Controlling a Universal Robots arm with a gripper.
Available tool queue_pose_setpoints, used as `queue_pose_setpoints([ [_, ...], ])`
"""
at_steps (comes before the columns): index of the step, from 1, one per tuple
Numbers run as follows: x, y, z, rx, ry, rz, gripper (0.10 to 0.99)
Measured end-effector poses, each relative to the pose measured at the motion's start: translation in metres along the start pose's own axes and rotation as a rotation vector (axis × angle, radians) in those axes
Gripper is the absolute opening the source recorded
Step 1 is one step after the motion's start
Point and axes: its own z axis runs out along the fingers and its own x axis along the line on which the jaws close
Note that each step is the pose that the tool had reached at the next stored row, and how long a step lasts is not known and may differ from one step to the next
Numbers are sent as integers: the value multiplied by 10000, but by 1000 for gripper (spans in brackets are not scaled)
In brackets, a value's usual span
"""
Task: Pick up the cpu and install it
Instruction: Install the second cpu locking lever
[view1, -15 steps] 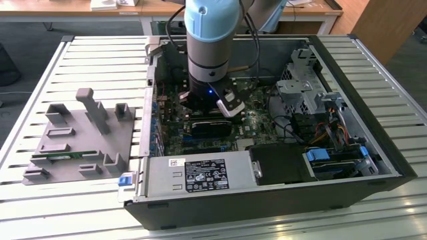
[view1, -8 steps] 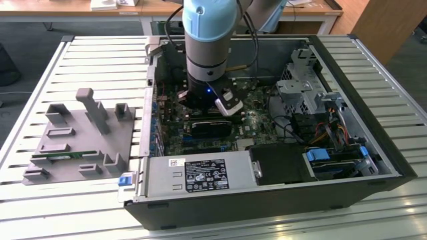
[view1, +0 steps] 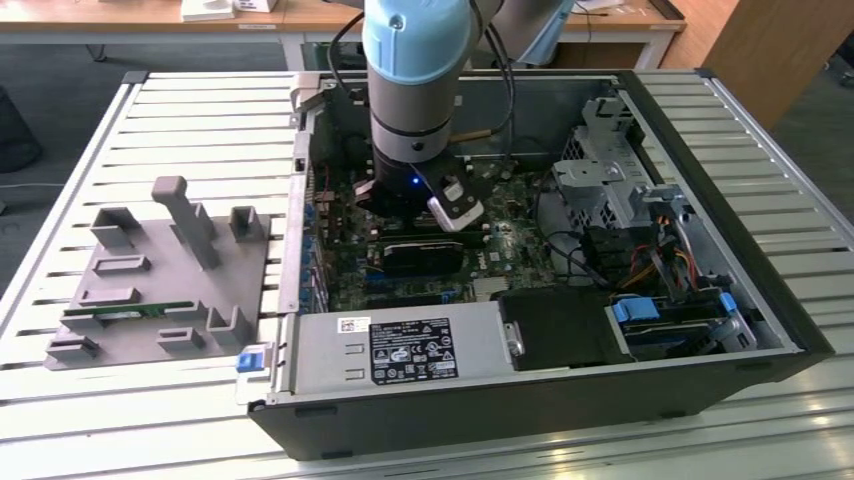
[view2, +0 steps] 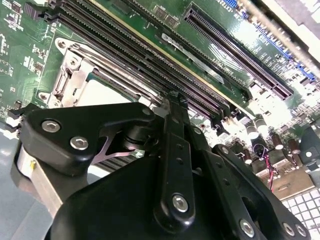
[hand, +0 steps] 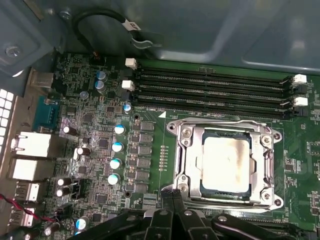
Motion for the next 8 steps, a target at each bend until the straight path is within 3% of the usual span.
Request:
queue_pose_setpoints([
  [8,0,-2,10,-4,27,6,106],
])
